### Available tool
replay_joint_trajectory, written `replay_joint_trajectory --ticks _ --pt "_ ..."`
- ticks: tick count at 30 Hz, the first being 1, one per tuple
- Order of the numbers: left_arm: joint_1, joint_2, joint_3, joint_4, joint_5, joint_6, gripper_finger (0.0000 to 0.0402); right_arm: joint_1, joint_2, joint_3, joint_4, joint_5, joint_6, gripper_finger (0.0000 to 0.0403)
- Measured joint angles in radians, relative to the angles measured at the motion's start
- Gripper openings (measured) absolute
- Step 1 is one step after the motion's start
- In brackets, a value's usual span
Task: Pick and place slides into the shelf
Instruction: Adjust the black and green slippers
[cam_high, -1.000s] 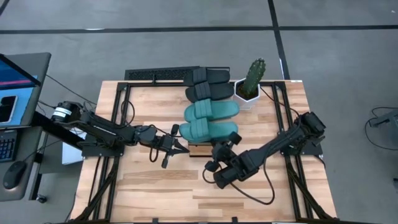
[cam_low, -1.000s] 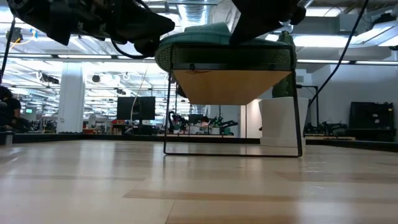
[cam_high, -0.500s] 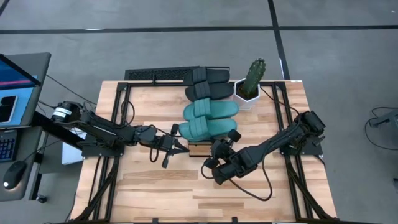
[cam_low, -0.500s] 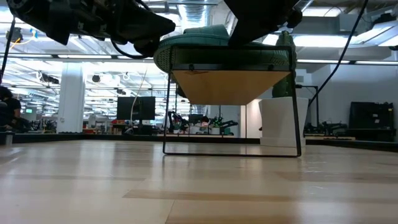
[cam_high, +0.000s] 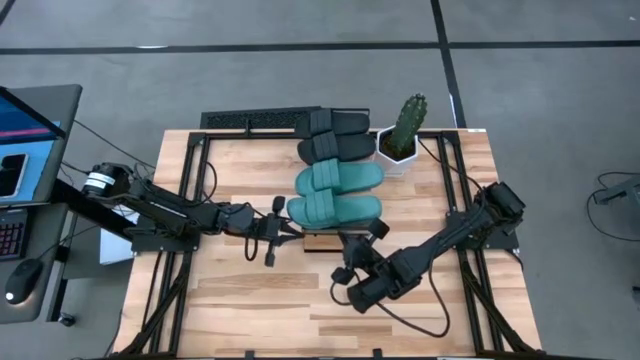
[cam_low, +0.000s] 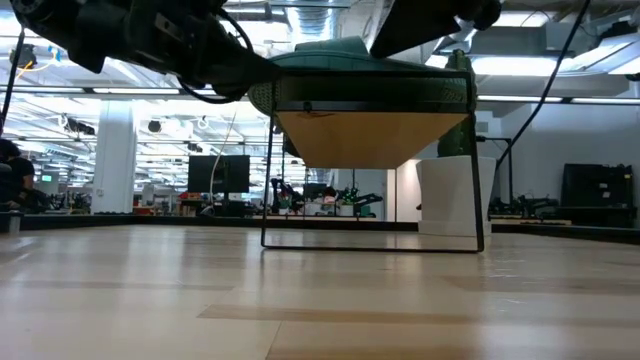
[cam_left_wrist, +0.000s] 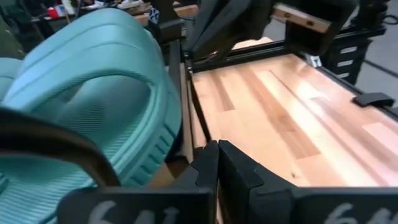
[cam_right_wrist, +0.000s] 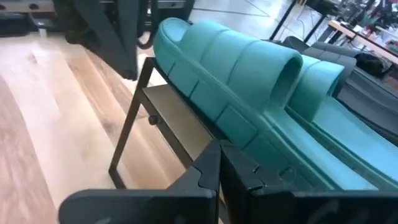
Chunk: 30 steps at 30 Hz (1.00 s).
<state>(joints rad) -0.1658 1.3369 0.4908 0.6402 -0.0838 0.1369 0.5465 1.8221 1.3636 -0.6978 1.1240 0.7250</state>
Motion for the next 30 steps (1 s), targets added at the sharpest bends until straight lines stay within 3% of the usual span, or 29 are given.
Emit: replay_joint_trajectory --ticks 14,30 --pt "0.065 -0.095 0.000 -0.059 -0.001 0.054 0.0000 0.051 -0.003 0.047 0.007 0.039 -0.064 0.0000" --pt "0.135 -0.093 0.000 -0.092 0.052 0.057 0.0000 0.064 -0.003 0.048 0.038 0.053 -0.078 0.0000"
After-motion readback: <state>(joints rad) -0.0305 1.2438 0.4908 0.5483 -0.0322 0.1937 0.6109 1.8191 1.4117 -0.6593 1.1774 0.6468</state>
